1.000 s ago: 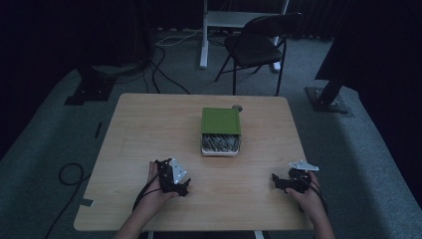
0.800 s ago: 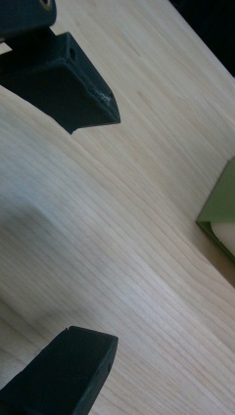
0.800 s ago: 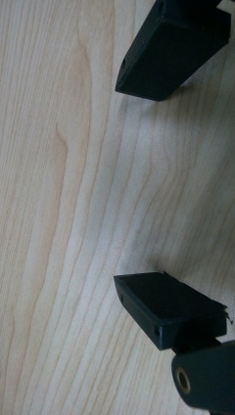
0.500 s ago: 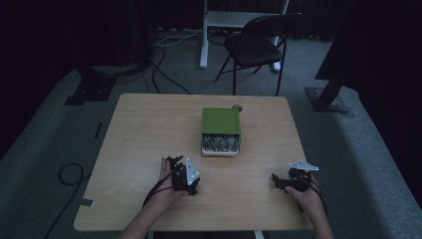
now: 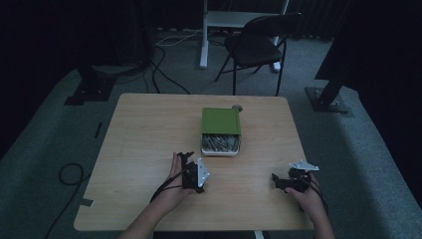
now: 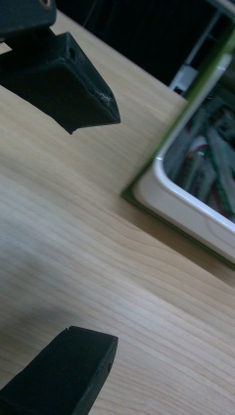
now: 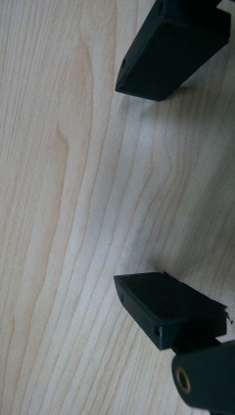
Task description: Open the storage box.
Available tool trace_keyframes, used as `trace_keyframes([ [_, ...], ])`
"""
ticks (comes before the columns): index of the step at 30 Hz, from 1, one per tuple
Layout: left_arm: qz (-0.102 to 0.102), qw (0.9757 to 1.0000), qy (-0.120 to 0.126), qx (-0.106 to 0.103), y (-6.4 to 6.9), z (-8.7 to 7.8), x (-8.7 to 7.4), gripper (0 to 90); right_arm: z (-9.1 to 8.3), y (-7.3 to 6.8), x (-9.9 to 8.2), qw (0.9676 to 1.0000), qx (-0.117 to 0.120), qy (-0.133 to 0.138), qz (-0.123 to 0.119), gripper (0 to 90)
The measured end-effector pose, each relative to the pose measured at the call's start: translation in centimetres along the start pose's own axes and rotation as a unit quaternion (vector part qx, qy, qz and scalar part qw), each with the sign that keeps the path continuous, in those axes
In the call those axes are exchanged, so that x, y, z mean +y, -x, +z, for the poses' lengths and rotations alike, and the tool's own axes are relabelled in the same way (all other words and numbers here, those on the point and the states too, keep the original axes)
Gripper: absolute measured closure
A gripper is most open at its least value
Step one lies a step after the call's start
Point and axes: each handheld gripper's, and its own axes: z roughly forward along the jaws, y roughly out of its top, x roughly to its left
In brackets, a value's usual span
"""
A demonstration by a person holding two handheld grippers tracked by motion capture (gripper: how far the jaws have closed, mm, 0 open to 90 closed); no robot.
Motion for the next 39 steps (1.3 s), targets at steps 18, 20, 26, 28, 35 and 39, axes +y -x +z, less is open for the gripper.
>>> trace_keyframes([
  [18,0.096,0.9951,0.010,0.021,0.7,1.6,2.3,6.7,0.0,0.0,0.0,1.0000,0.001,0.000,-0.001,10.4],
  [20,0.099,0.9946,0.012,0.029,0.6,1.8,2.5,6.7,0.0,0.0,0.0,1.0000,0.001,0.000,-0.001,10.5],
  [26,0.117,0.9922,0.019,0.038,0.5,2.2,2.8,15.5,0.0,0.0,0.0,1.0000,0.001,0.000,0.000,10.5],
  [28,0.120,0.9918,0.022,0.038,0.5,2.3,2.8,16.0,0.0,0.0,0.0,1.0000,0.001,0.000,0.000,10.5],
  [35,0.119,0.9924,0.016,0.028,0.0,2.9,2.8,38.6,0.0,0.0,0.0,1.0000,0.001,0.000,0.000,10.5],
  [39,0.160,0.9860,-0.011,0.046,0.0,3.8,3.0,43.3,0.1,0.1,0.1,1.0000,0.000,0.000,0.001,10.5],
])
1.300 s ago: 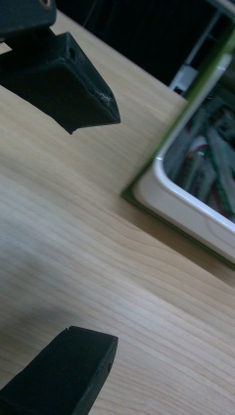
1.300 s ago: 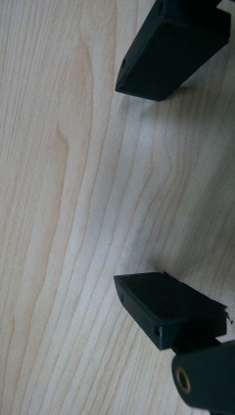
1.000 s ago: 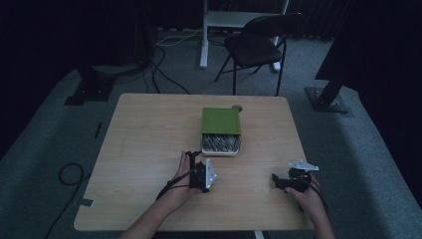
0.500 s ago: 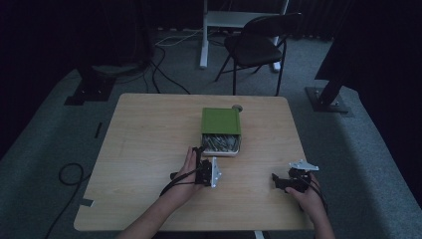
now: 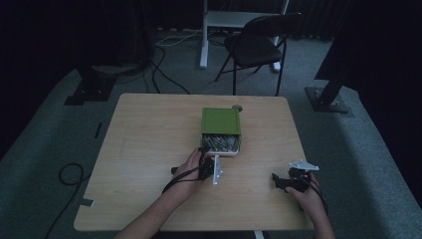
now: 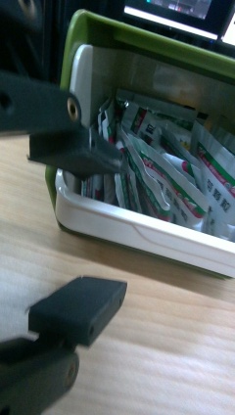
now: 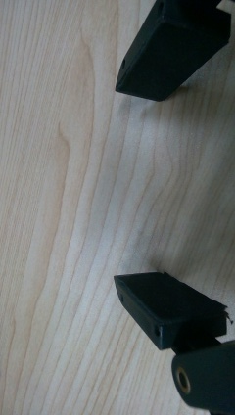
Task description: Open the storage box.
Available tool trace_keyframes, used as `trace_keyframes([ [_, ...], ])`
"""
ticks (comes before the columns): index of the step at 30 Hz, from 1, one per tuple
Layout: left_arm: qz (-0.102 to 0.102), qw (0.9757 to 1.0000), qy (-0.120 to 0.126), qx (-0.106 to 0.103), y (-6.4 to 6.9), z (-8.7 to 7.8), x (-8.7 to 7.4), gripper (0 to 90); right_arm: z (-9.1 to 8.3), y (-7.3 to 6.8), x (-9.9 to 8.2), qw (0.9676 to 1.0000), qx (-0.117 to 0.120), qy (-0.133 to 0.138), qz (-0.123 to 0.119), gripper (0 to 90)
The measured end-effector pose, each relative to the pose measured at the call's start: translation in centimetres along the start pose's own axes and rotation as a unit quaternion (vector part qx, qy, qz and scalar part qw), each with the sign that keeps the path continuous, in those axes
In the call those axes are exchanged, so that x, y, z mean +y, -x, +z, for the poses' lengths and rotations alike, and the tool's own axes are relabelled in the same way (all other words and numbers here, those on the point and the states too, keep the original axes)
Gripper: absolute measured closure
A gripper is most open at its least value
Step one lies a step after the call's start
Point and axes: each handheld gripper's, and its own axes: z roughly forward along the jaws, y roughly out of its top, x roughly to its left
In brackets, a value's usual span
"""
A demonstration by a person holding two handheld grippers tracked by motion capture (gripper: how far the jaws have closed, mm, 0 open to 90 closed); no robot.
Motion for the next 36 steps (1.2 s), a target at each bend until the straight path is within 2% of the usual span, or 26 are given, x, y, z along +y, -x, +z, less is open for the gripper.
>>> trace_keyframes([
  [1,0.011,0.9999,-0.005,0.004,0.1,0.1,0.0,45.3,0.0,0.0,0.0,1.0000,0.000,0.000,0.000,10.5],
  [2,0.012,0.9999,-0.004,0.002,0.1,0.2,0.1,49.0,0.0,0.0,0.0,1.0000,0.000,0.000,0.000,10.5],
  [3,0.007,1.0000,0.001,0.000,0.3,0.4,0.1,49.1,0.0,0.0,0.0,1.0000,0.000,0.000,0.000,10.5],
  [5,0.017,0.9999,0.002,0.002,0.4,0.5,0.0,49.0,0.0,0.0,0.0,1.0000,0.000,0.000,0.000,10.5],
  [7,0.013,0.9999,0.001,0.001,0.4,0.5,0.0,49.0,0.0,0.0,0.0,1.0000,0.000,0.000,0.000,10.5],
  [9,0.019,0.9998,0.000,0.006,0.3,0.6,0.0,49.1,0.0,0.0,0.0,1.0000,0.000,0.000,0.000,10.5],
  [10,0.013,0.9999,0.002,0.002,0.3,0.7,0.0,50.1,0.0,0.0,0.0,1.0000,0.000,0.000,0.000,10.5],
  [12,0.023,0.9997,-0.006,0.008,0.2,0.9,0.0,50.5,0.0,0.0,0.0,1.0000,0.000,0.000,0.000,10.4],
  [13,0.023,0.9997,-0.006,0.008,0.2,0.9,0.0,52.5,0.0,0.0,0.0,1.0000,0.000,0.000,0.000,10.5],
  [14,0.013,0.9998,-0.006,0.010,0.1,1.1,0.0,52.5,0.0,0.0,0.0,1.0000,0.000,0.000,-0.001,10.4],
  [16,0.019,0.9997,-0.004,0.014,-0.1,1.3,0.0,52.5,0.0,0.0,0.0,1.0000,0.000,0.000,-0.001,10.5],
  [17,0.013,0.9998,-0.001,0.015,-0.1,1.4,0.0,52.4,0.0,0.0,0.0,1.0000,0.000,0.000,0.000,10.5],
  [21,0.013,0.9999,-0.005,0.007,-0.1,1.8,0.1,52.5,0.0,0.0,0.0,1.0000,0.000,0.000,-0.001,10.5],
  [28,0.012,0.9996,-0.018,0.016,-0.1,2.0,0.3,65.3,0.0,0.0,0.0,1.0000,0.000,0.000,-0.001,10.5],
  [32,0.025,0.9992,-0.027,0.015,-0.1,2.0,0.4,66.4,0.0,0.0,0.0,1.0000,0.000,0.000,-0.001,10.4],
  [36,0.025,0.9992,-0.027,0.013,-0.2,2.0,0.4,67.2,0.0,0.0,0.0,1.0000,0.000,0.000,-0.001,10.5],
])
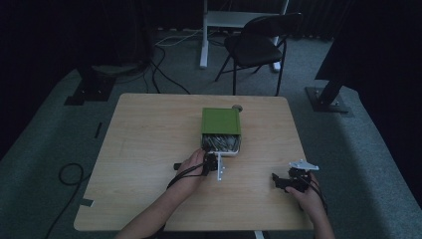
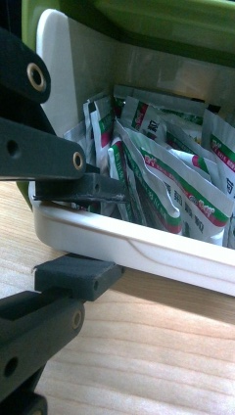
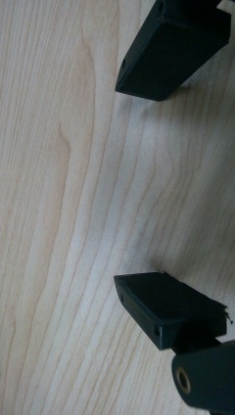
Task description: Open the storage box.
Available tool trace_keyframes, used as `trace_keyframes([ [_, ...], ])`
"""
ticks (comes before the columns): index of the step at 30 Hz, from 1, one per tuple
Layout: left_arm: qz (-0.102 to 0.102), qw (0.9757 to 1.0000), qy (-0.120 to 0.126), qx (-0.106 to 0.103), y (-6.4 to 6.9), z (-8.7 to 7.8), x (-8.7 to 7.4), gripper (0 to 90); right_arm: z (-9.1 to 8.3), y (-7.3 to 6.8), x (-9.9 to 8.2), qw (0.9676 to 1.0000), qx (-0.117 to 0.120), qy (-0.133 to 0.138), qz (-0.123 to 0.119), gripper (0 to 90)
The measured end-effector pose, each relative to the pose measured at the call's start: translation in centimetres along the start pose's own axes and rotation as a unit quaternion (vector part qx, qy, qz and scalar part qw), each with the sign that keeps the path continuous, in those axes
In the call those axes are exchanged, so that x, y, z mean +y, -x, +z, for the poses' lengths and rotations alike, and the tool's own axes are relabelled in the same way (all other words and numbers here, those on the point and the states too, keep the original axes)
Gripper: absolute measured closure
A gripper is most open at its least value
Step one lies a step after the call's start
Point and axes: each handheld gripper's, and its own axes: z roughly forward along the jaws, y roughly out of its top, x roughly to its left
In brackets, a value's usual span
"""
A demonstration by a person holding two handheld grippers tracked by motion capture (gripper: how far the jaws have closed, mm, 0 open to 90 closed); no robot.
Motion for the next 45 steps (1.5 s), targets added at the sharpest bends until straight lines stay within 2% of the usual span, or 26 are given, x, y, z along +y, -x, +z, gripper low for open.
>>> trace_keyframes([
  [3,-0.006,1.0000,-0.003,-0.001,0.0,-0.1,0.2,67.2,0.0,0.0,0.0,1.0000,0.000,0.000,0.000,10.5],
  [8,0.004,1.0000,-0.005,-0.003,0.1,-0.3,0.2,67.9,0.0,0.0,0.0,1.0000,0.000,0.000,-0.001,10.5],
  [14,0.000,1.0000,-0.001,-0.005,0.4,-0.6,0.3,68.1,0.0,0.0,0.0,1.0000,0.000,0.000,-0.001,10.5],
  [20,0.012,0.9999,-0.007,-0.005,0.6,-1.0,0.5,68.7,0.0,0.0,0.0,1.0000,0.000,0.000,-0.001,10.5],
  [30,0.013,0.9999,-0.008,-0.005,1.1,-1.9,0.5,68.9,0.0,0.0,0.0,1.0000,0.000,0.000,-0.001,10.5],
  [45,0.015,0.9998,0.004,-0.012,2.2,-3.5,0.6,69.5,0.0,0.0,0.0,1.0000,-0.001,0.000,0.000,10.5],
])
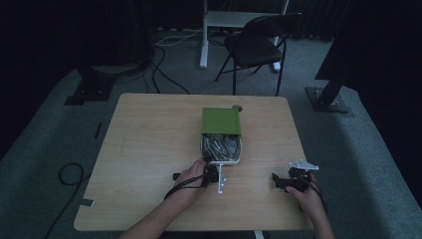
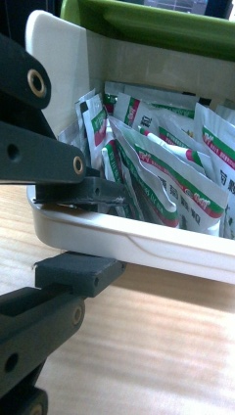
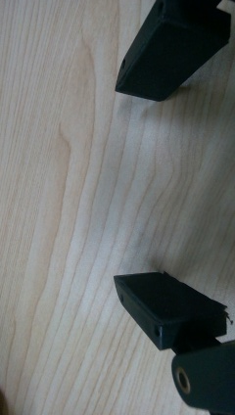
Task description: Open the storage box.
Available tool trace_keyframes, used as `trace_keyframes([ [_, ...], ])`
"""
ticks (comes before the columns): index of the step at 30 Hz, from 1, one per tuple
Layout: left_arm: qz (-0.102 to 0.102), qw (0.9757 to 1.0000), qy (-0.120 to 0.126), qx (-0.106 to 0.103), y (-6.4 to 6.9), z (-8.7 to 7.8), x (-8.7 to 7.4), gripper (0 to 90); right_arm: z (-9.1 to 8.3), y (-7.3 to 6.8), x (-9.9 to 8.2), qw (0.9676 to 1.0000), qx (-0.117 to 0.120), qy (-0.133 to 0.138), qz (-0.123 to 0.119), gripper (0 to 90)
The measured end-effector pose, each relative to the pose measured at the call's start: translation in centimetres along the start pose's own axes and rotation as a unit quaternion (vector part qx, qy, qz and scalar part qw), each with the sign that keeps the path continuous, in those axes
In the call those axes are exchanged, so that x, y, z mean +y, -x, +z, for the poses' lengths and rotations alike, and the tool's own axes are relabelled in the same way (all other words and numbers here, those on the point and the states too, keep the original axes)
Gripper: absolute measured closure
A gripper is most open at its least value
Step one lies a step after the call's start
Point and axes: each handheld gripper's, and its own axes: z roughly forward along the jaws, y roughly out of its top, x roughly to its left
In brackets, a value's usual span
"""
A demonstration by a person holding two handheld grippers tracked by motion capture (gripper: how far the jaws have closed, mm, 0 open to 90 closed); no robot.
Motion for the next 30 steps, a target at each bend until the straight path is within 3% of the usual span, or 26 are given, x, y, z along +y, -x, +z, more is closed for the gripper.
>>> trace_keyframes([
  [27,0.005,0.9998,0.015,-0.007,2.2,-3.2,-0.2,69.8,0.0,0.0,0.0,1.0000,-0.003,0.000,0.002,10.5],
  [30,-0.008,0.9996,0.023,-0.013,2.6,-3.3,-0.4,69.6,0.0,0.0,0.0,1.0000,-0.003,0.000,0.002,10.5],
])
